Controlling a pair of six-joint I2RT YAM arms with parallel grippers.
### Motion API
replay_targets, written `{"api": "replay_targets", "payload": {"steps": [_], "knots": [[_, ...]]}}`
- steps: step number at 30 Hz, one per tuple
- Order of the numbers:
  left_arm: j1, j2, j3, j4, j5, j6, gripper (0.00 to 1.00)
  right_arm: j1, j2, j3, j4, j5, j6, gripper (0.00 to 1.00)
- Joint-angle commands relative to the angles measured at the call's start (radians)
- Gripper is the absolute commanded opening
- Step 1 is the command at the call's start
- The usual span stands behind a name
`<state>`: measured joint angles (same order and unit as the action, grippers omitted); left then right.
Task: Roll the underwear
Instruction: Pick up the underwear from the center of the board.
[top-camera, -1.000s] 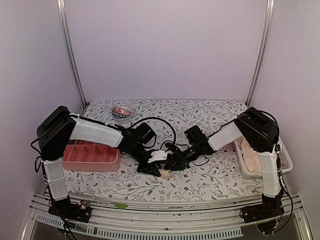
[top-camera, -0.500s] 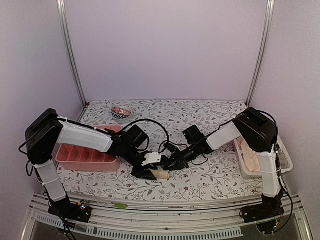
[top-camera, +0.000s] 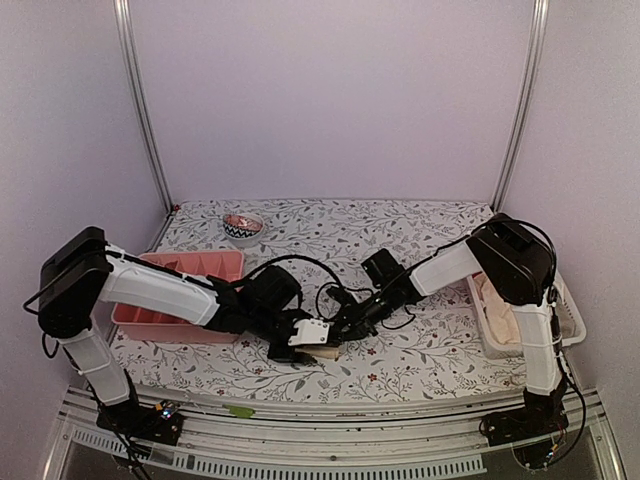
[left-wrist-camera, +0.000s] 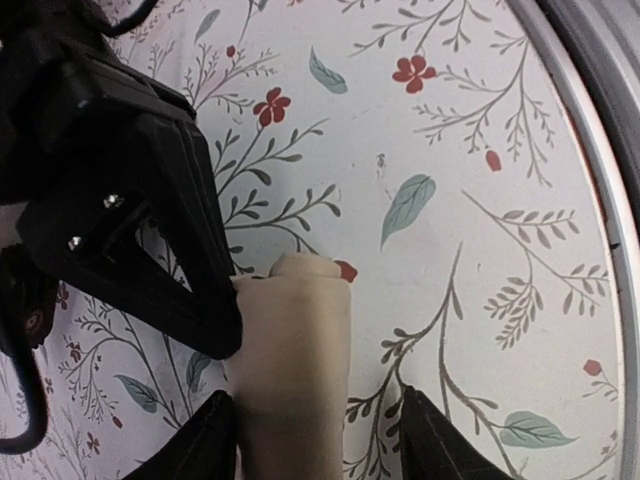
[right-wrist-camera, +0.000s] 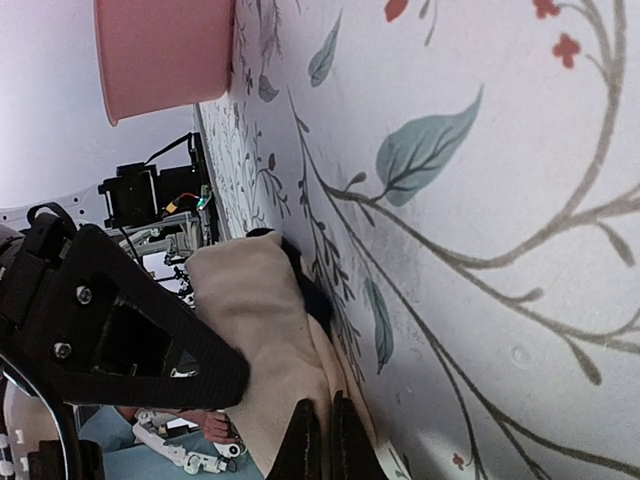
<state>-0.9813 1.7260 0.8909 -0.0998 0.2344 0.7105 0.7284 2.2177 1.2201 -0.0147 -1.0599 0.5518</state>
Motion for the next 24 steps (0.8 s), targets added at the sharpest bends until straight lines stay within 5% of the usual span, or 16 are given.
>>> {"api": "replay_targets", "payload": {"steps": [1, 4, 14, 24], "knots": [[-0.021, 0.070, 0.007, 0.031, -0.123, 0.034, 0.55, 0.006, 0.063, 0.021, -0.123, 0.143, -0.053, 0.00], [-0.025, 0.106, 0.021, 0.015, -0.149, 0.048, 0.48, 0.007, 0.066, 0.034, -0.151, 0.168, -0.061, 0.00], [-0.013, 0.079, 0.064, -0.131, -0.061, 0.036, 0.00, -0.020, -0.039, 0.033, -0.118, 0.208, -0.066, 0.00], [0.233, -0.149, 0.225, -0.416, 0.257, -0.187, 0.00, -0.105, -0.355, 0.034, -0.150, 0.348, -0.124, 0.53]]}}
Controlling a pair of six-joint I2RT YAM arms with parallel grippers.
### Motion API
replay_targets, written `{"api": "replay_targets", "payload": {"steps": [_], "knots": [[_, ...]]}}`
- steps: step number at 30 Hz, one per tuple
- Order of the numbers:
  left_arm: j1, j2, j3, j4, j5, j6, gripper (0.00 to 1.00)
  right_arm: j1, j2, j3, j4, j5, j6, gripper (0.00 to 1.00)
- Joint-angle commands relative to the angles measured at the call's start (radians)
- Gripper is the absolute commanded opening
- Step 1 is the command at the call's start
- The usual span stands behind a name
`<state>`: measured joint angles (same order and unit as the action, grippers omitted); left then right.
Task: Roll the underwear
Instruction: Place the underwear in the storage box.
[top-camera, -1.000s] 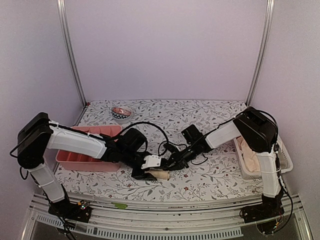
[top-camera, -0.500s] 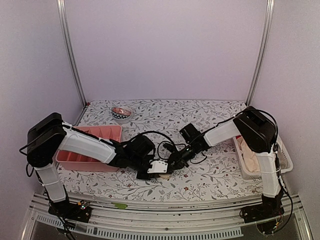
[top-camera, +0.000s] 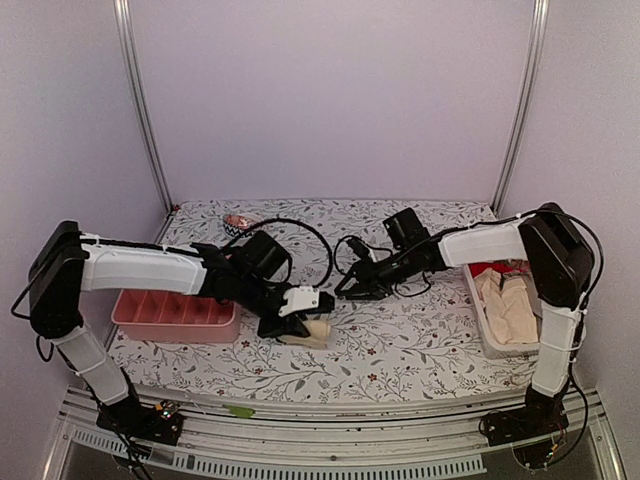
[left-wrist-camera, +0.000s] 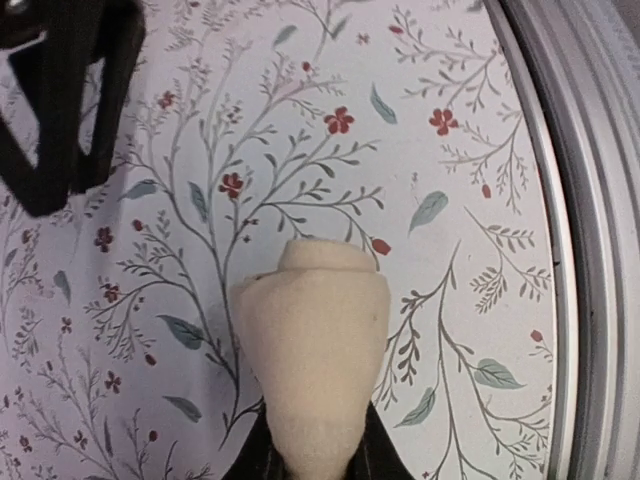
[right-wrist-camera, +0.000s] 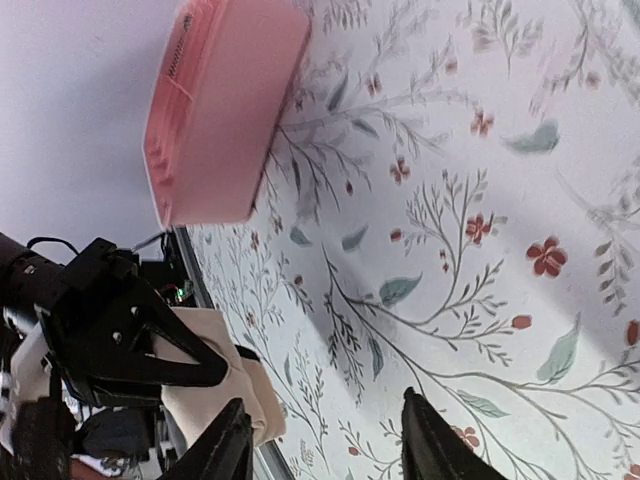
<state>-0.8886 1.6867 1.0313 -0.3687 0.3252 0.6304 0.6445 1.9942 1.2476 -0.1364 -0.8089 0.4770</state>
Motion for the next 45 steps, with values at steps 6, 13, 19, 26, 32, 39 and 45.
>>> {"api": "replay_targets", "payload": {"steps": [6, 13, 19, 26, 32, 39, 45], "knots": [[0.401, -0.281, 0.126, -0.212, 0.248, -0.202, 0.00, -0.025, -0.267, 0.003, -0.094, 0.208, -0.117, 0.64], [0.714, -0.408, 0.122, -0.178, 0.084, -0.382, 0.00, -0.030, -0.451, -0.028, -0.088, 0.414, -0.125, 0.93], [0.878, -0.414, 0.051, -0.165, -0.072, -0.426, 0.00, -0.049, -0.531, -0.083, -0.078, 0.518, -0.070, 0.99], [0.915, -0.321, -0.014, -0.094, -0.265, -0.521, 0.00, -0.075, -0.538, -0.124, -0.057, 0.439, -0.023, 0.99], [0.897, -0.256, -0.066, -0.024, -0.285, -0.571, 0.00, -0.081, -0.533, -0.128, -0.049, 0.430, 0.008, 0.99], [0.841, -0.179, -0.122, 0.014, -0.330, -0.595, 0.00, -0.088, -0.524, -0.122, -0.055, 0.410, 0.021, 0.99], [0.755, -0.171, -0.142, 0.041, -0.395, -0.605, 0.00, -0.095, -0.514, -0.122, -0.061, 0.399, 0.028, 0.99]]}}
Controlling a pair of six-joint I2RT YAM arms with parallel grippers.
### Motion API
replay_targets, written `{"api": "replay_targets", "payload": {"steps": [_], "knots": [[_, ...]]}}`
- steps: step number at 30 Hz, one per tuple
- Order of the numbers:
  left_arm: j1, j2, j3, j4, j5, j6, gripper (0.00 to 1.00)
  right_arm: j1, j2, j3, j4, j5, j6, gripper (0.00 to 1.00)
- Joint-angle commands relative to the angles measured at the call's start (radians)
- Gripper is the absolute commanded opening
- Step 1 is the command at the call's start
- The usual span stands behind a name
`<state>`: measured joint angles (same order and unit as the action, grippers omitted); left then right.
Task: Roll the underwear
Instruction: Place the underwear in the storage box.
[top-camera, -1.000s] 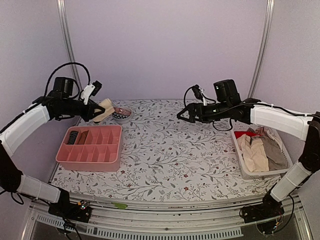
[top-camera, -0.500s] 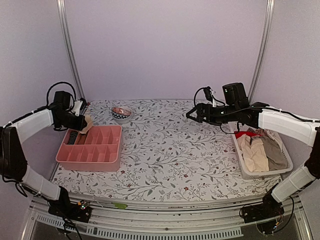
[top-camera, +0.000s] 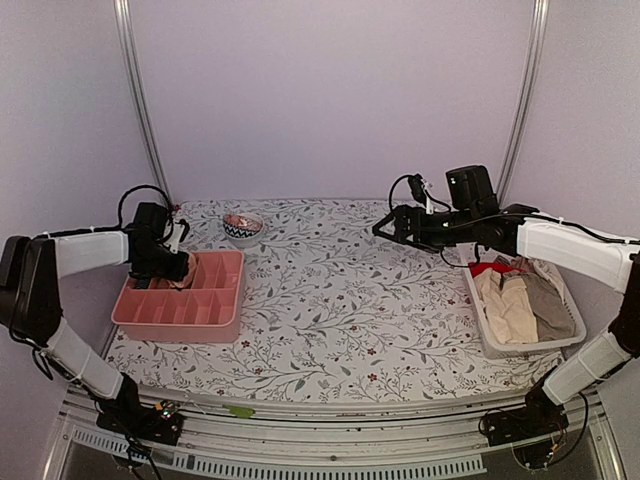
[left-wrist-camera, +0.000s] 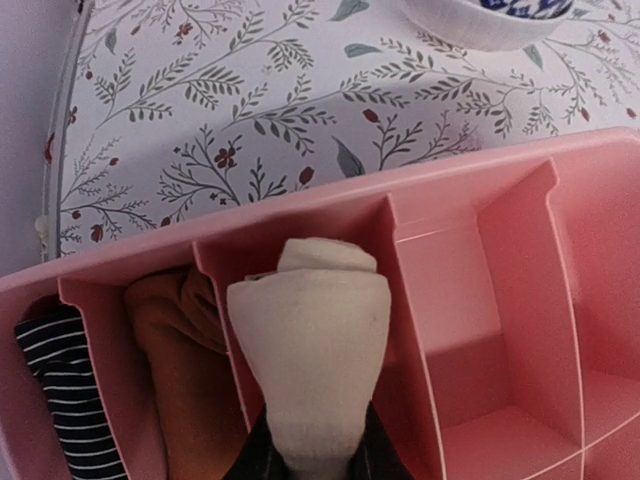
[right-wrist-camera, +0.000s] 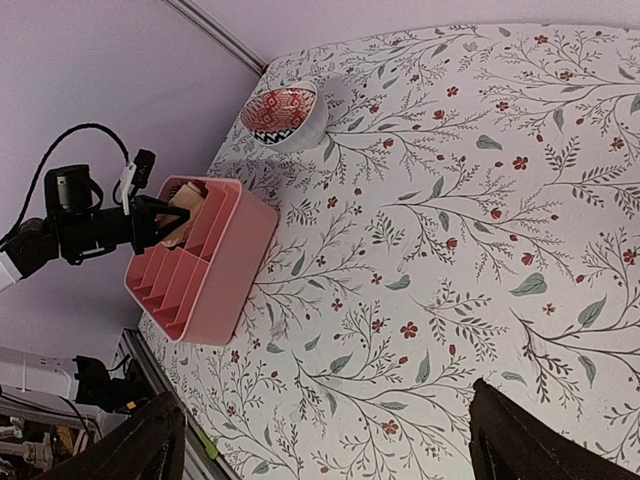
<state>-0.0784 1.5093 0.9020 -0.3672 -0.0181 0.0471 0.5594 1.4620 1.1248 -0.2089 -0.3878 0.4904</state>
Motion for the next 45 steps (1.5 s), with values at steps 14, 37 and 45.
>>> {"api": "replay_targets", "payload": {"steps": [14, 37, 45], "knots": [[-0.071, 0.111, 0.003, 0.011, 0.050, -0.035, 0.00, -0.019, 0.029, 0.000, 0.000, -0.043, 0.018, 0.99], [0.010, 0.064, 0.152, -0.133, 0.170, -0.023, 0.72, -0.046, 0.006, 0.004, -0.005, -0.082, 0.001, 0.99], [0.003, -0.113, 0.290, -0.183, 0.214, 0.112, 0.96, -0.145, -0.050, 0.029, -0.109, -0.103, -0.013, 0.99]]}}
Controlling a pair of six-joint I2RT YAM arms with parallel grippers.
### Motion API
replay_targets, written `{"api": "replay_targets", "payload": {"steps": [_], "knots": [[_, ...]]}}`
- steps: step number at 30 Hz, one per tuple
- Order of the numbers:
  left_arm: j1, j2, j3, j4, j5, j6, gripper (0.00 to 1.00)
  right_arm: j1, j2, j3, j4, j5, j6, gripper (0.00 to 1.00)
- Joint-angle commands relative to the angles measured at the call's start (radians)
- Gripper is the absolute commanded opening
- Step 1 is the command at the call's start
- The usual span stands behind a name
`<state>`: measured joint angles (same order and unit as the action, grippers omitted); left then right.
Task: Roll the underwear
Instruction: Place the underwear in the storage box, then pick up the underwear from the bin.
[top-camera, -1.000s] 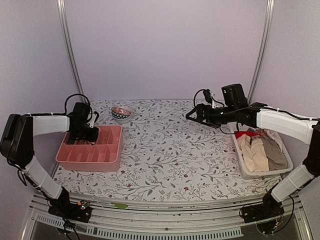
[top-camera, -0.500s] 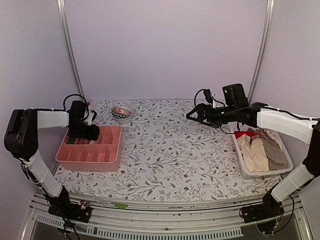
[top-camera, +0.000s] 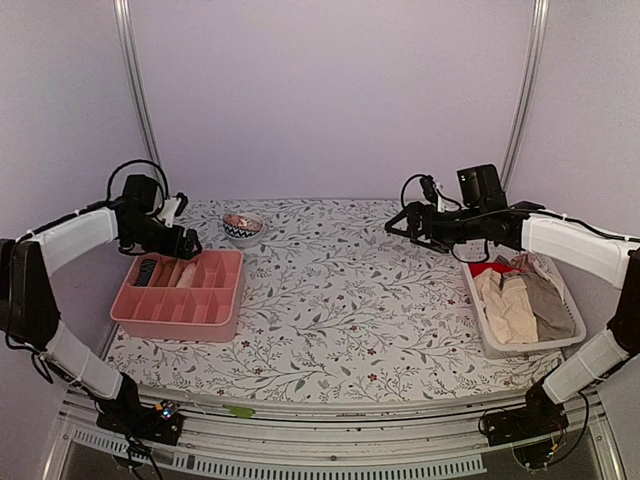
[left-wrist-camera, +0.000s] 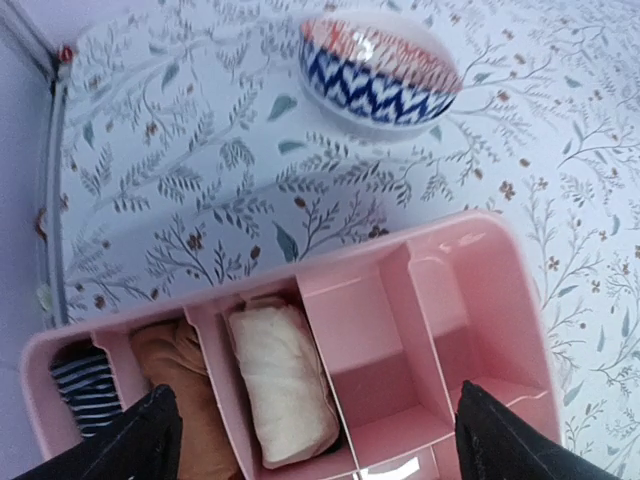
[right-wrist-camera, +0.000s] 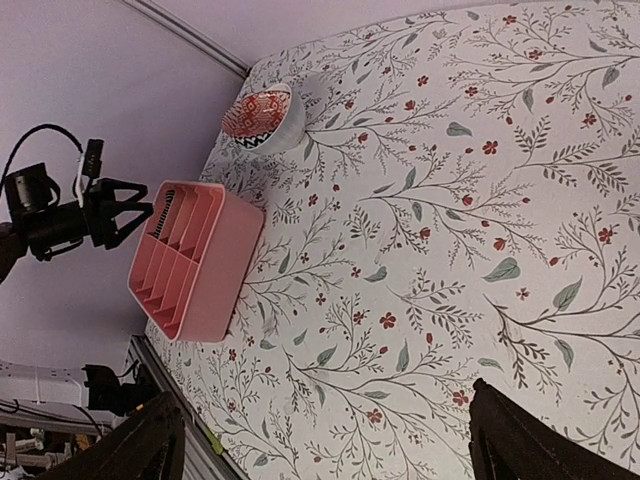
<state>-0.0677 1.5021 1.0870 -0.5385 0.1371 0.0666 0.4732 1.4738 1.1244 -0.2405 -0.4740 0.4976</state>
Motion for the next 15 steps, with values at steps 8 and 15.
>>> {"api": "replay_targets", "payload": {"steps": [8, 15], "knots": [[-0.021, -0.082, 0.300, 0.065, 0.256, 0.149, 0.96, -0.240, -0.195, 0.043, -0.366, 0.054, -0.038, 0.99], [-0.073, -0.024, 0.296, 0.139, 0.333, 0.131, 0.96, -0.323, -0.277, -0.017, -0.695, 0.237, 0.020, 0.84]]}}
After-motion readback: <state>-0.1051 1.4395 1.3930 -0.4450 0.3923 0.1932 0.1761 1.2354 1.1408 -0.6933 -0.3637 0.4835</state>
